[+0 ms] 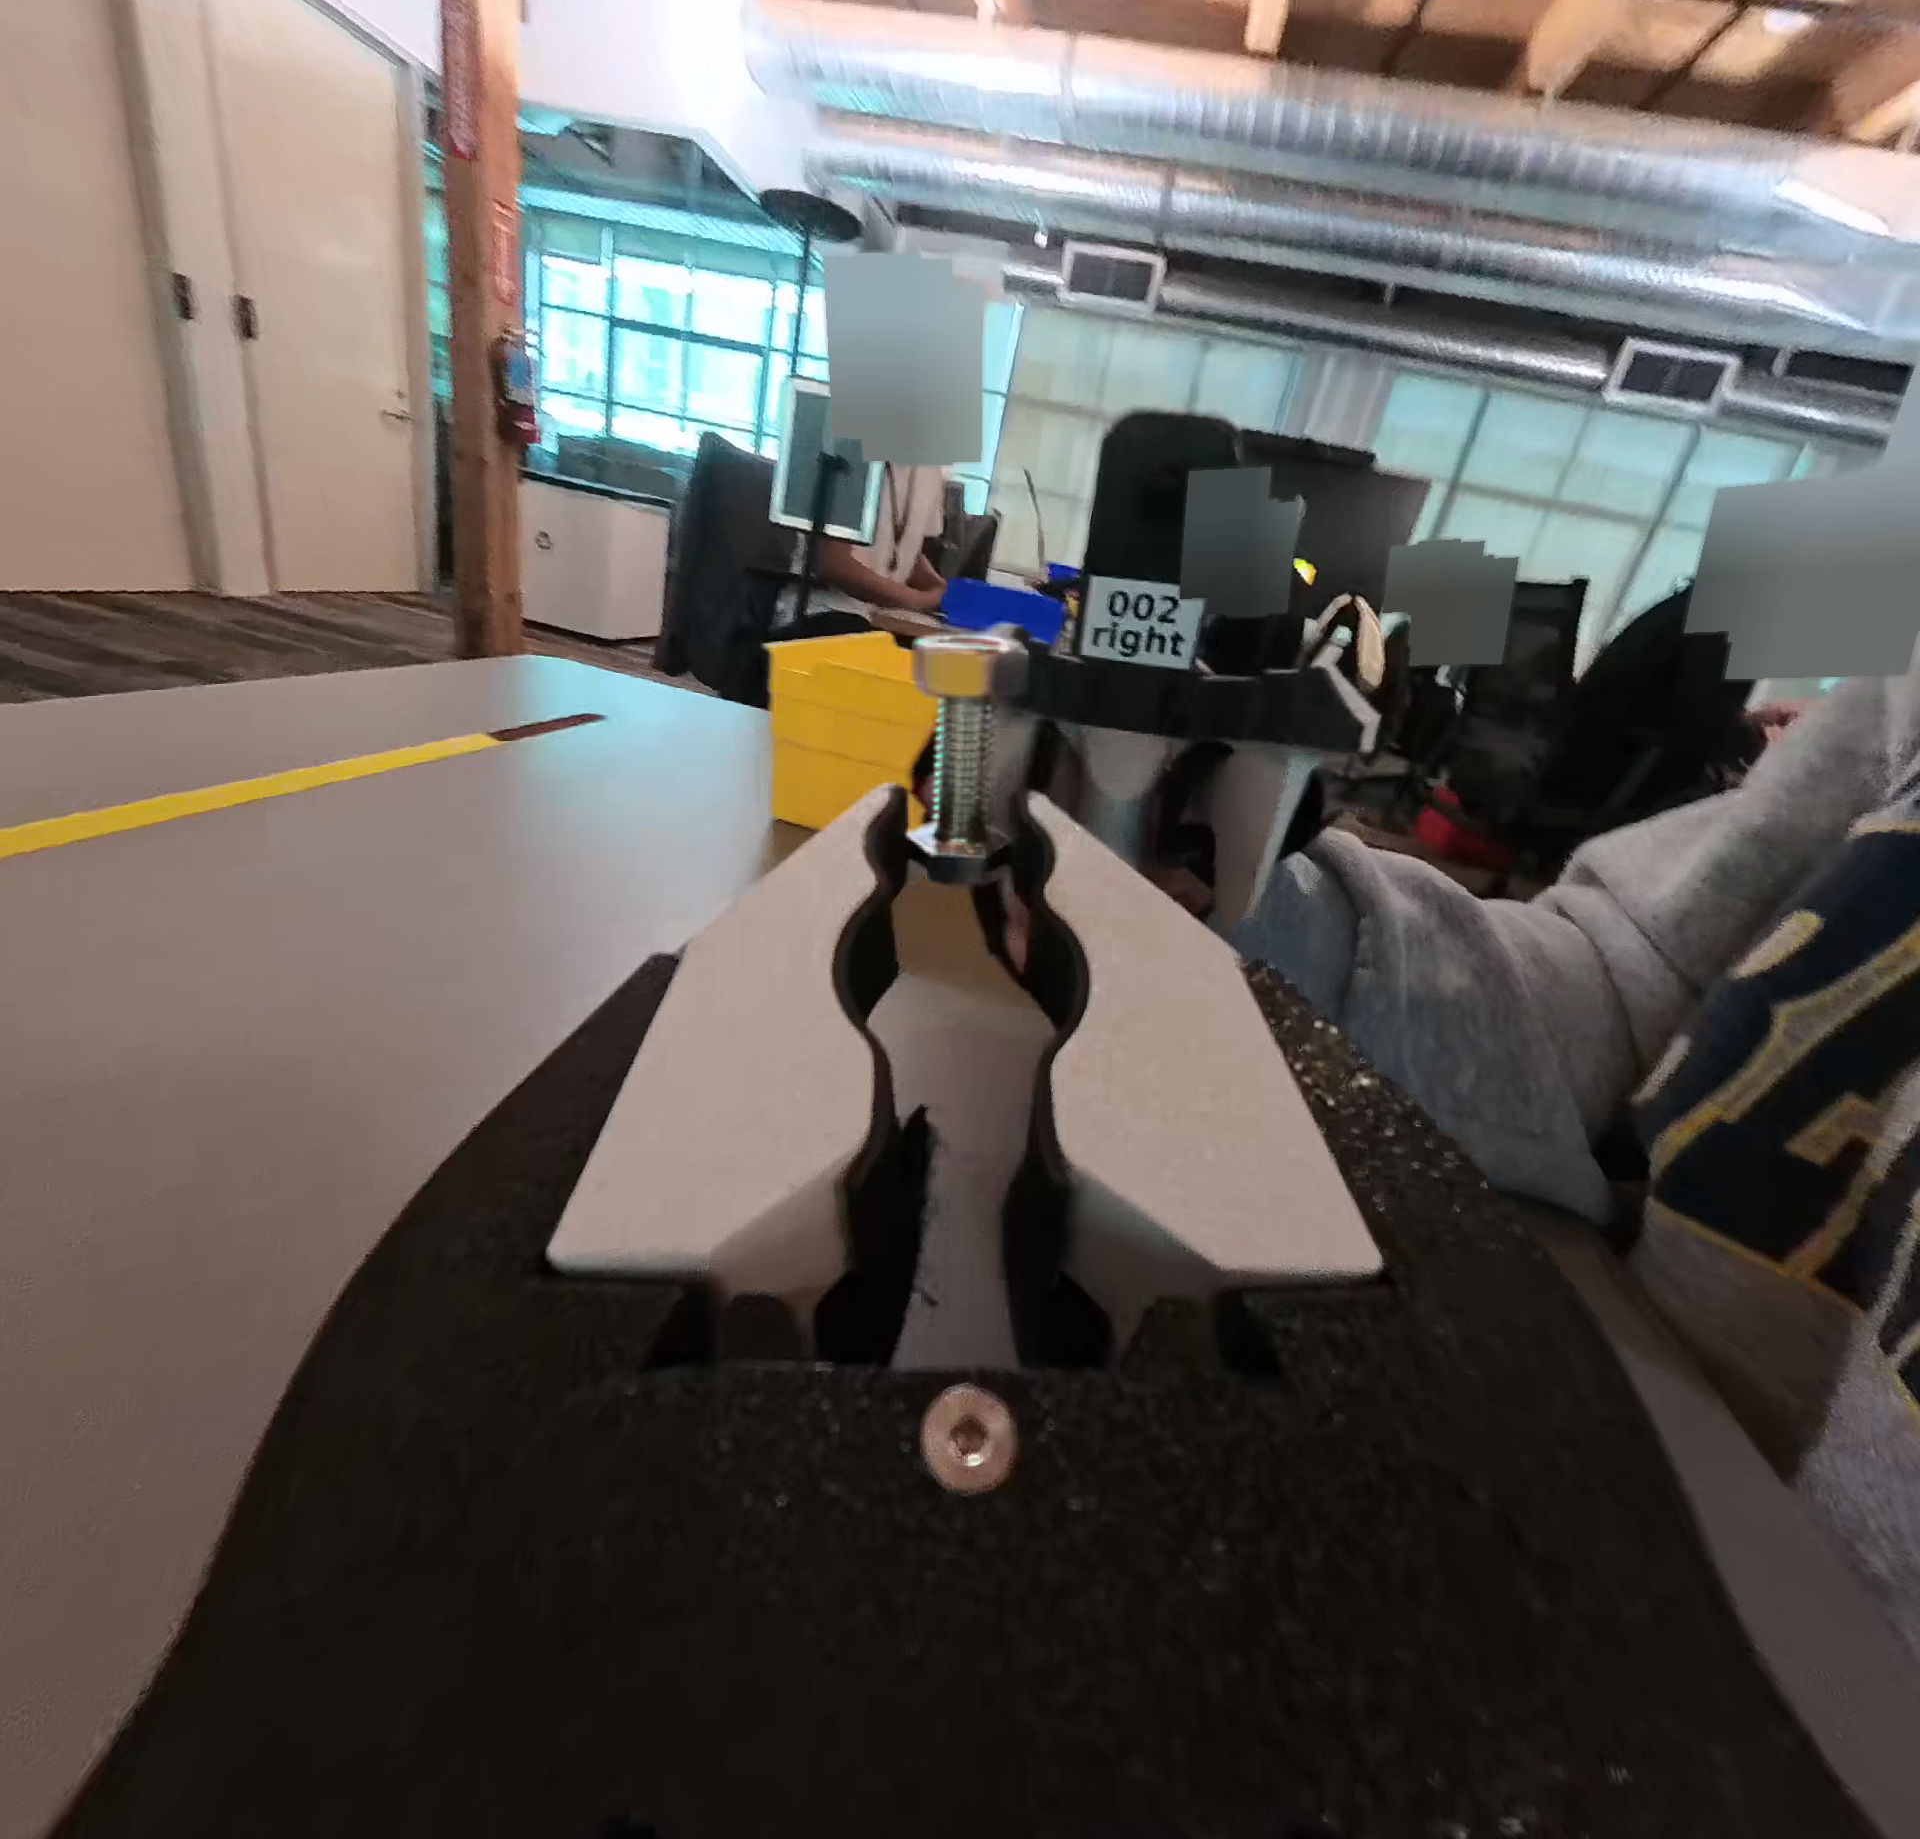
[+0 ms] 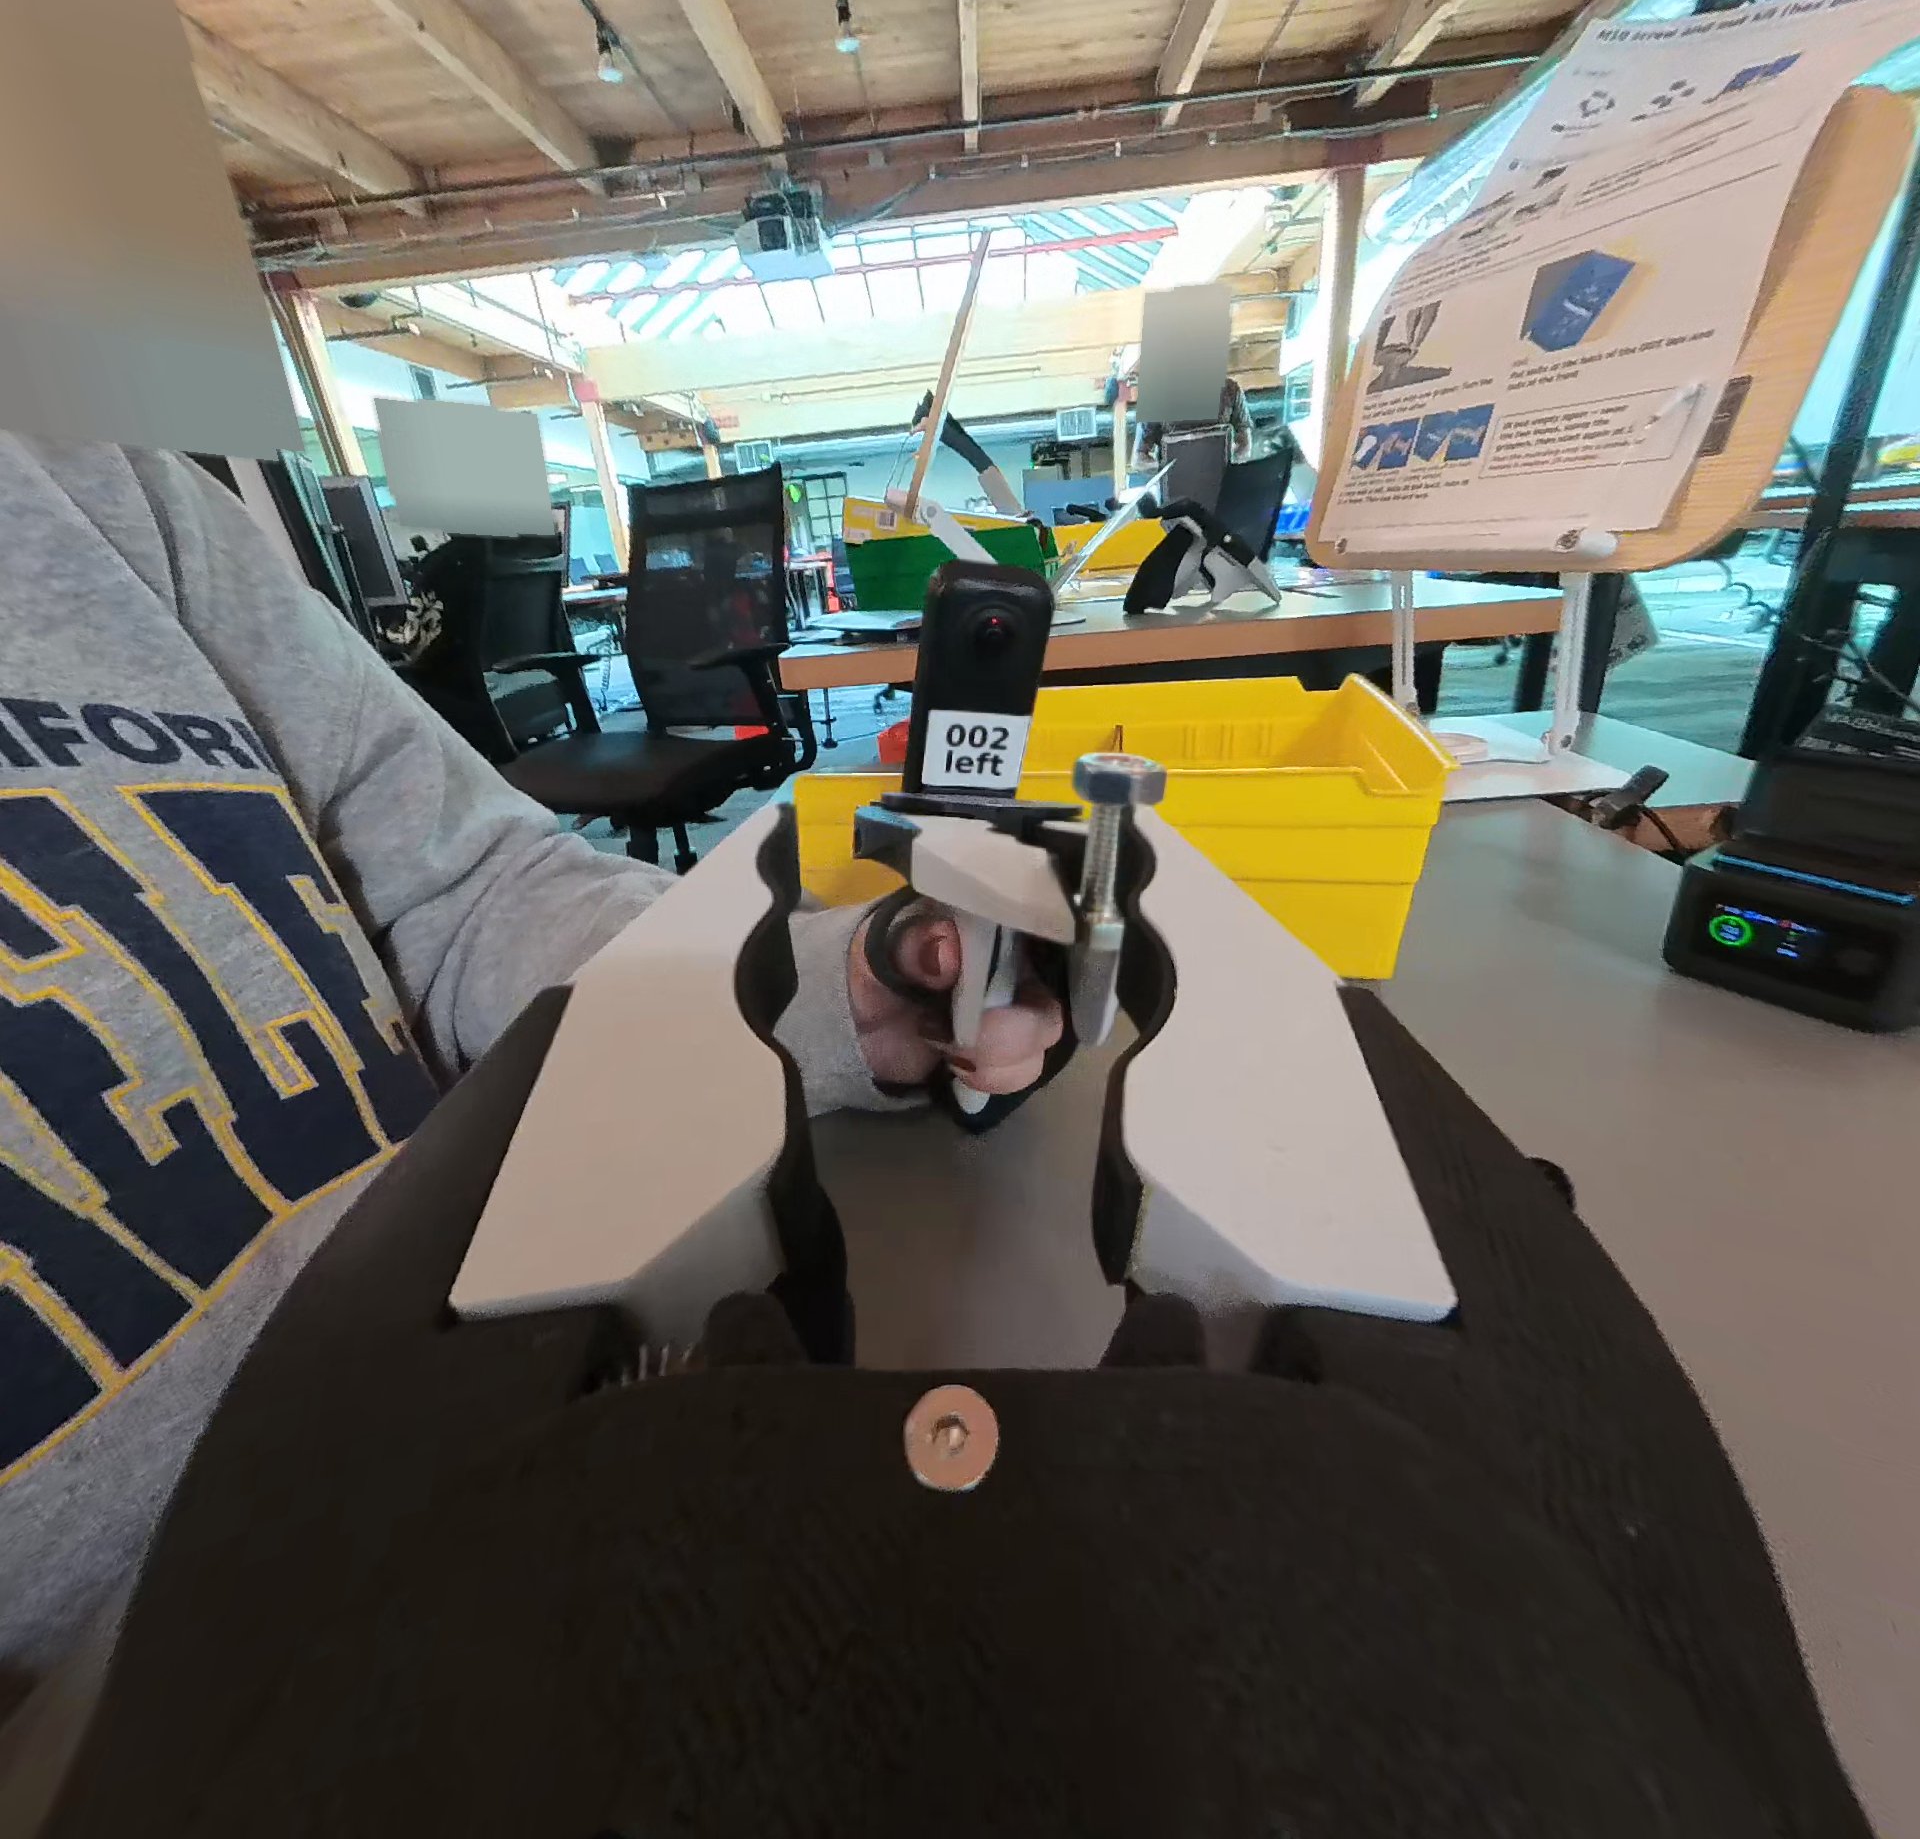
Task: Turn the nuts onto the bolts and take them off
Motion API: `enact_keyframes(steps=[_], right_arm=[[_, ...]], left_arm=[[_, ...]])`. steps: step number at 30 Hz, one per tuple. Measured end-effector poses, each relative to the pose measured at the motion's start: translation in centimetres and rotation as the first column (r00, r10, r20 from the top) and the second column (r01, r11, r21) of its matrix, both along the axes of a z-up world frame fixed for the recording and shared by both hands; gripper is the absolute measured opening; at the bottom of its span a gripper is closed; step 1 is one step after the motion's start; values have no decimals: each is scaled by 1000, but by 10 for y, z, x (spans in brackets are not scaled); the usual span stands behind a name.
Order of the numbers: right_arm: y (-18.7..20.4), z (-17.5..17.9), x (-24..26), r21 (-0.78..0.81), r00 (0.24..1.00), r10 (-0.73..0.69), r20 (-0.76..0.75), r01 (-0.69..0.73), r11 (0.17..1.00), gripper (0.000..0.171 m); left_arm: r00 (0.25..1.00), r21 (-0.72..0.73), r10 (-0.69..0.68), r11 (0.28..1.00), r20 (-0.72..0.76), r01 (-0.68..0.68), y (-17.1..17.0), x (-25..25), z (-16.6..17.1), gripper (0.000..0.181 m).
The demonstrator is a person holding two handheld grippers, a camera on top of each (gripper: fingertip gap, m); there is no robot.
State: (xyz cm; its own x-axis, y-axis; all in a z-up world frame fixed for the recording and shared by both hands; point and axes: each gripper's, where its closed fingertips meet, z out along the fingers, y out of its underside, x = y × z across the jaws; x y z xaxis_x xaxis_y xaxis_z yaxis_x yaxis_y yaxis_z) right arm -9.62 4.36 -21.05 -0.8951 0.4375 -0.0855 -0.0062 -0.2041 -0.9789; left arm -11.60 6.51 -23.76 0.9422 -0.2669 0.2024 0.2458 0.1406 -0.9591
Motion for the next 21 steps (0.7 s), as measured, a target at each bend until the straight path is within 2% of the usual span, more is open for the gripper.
enact_keyframes(steps=[2,7,11,13,15,19,21], right_arm=[[5,2,-3,-19,1000,-27,2,27,999,64],[-10,-1,-2,1,1000,-10,-9,10,1000,70],[-6,-6,-4,20,1000,-14,16,14,1000,69],[1,-6,-4,5,1000,-8,30,8,1000,61],[4,-3,-7,-18,999,-34,27,35,999,65],[-9,-5,-6,-6,1000,-19,18,19,1000,66],[-15,-9,-5,10,1000,-4,22,4,1000,62]], left_arm=[[1000,-2,2,1000,4,-2,-2,-4,0,17],[990,-79,-120,990,-69,114,11,28,-13,17],[999,-43,-36,998,-38,34,6,10,-7,17],[1000,-22,19,1000,-9,-19,-1,-5,-4,17],[1000,-22,7,1000,-14,-8,-3,-5,-3,17],[990,-97,-101,991,-97,91,9,25,-15,17],[989,-104,-91,992,-118,79,12,27,-16,17]])
